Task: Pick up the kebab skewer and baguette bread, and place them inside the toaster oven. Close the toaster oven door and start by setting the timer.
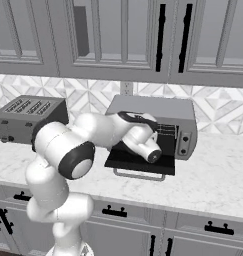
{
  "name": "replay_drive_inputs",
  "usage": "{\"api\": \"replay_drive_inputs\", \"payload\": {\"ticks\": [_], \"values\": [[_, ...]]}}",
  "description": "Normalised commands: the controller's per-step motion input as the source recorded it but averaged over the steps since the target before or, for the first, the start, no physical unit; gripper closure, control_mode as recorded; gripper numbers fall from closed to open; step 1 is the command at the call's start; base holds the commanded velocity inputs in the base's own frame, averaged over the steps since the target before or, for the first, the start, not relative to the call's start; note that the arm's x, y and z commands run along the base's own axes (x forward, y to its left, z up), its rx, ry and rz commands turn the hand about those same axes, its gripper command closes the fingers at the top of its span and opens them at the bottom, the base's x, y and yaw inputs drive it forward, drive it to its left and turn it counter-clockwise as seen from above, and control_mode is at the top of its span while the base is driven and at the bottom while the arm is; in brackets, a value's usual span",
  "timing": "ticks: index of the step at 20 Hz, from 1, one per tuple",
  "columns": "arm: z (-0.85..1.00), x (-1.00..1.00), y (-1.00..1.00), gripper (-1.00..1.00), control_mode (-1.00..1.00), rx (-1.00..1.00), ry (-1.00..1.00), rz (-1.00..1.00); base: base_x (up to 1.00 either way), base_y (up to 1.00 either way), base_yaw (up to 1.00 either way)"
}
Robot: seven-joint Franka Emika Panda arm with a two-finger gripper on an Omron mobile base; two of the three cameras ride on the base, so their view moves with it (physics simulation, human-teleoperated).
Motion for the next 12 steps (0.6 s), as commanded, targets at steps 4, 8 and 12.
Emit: {"api": "replay_drive_inputs", "payload": {"ticks": [4, 8, 12], "values": [[0.14, 0.00, 0.00, -1.00, -1.00, 0.00, -0.04, 0.05, 0.00, 0.00, 0.00], [-0.05, 0.26, 0.00, -1.00, -1.00, 0.00, -0.01, 0.02, 0.00, 0.00, 0.00], [-0.52, 0.21, 0.00, -1.00, -1.00, 0.00, 0.11, 0.00, 0.00, 0.00, 0.00]]}}
